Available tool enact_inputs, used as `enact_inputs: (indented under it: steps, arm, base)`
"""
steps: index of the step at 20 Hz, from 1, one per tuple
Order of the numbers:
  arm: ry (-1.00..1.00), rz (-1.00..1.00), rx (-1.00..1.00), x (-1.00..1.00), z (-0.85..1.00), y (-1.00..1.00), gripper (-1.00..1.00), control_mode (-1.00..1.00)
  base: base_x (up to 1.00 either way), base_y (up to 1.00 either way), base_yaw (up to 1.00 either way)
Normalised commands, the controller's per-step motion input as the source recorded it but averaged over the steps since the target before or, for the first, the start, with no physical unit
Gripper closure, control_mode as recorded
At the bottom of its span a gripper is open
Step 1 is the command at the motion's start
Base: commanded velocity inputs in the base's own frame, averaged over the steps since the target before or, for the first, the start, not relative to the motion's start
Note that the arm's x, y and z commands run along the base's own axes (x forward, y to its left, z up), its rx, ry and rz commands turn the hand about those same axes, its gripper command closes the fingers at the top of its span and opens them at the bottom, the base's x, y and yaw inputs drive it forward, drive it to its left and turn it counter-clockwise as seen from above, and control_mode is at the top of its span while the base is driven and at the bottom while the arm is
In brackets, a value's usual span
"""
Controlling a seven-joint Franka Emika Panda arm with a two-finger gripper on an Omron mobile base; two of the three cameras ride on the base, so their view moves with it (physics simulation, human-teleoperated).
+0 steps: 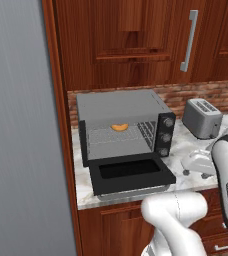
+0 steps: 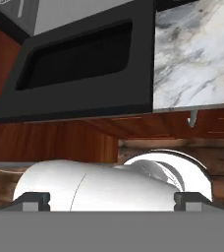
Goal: Pick up the bagel from the plate, place it on the toaster oven rack, close the door, and set the timer.
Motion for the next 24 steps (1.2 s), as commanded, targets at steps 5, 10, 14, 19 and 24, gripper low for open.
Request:
enact_inputs:
  steps: [5,10,14,19,24]
  arm:
    - [-0.02,-0.08,0.14,0.14,-0.34,0.00,-1.00,-1.00]
    - [0.01,-0.07,0.14,0.41,-0.36,0.00,-1.00,-1.00]
    - [0.00,-0.07,0.12,0.46,-0.35,0.05,-1.00,-1.00]
    - [0.01,-0.07,0.07,0.33,-0.33,0.09,-1.00,-1.00]
    - [0.10,-0.04,0.02,0.26,-0.35,0.14,-1.00,-1.00]
  base:
    - [0.00,0.00,0.00]
    - [0.00,0.00,0.00]
    - [0.00,0.00,0.00]
    - [0.00,0.00,0.00]
    - [0.00,0.00,0.00]
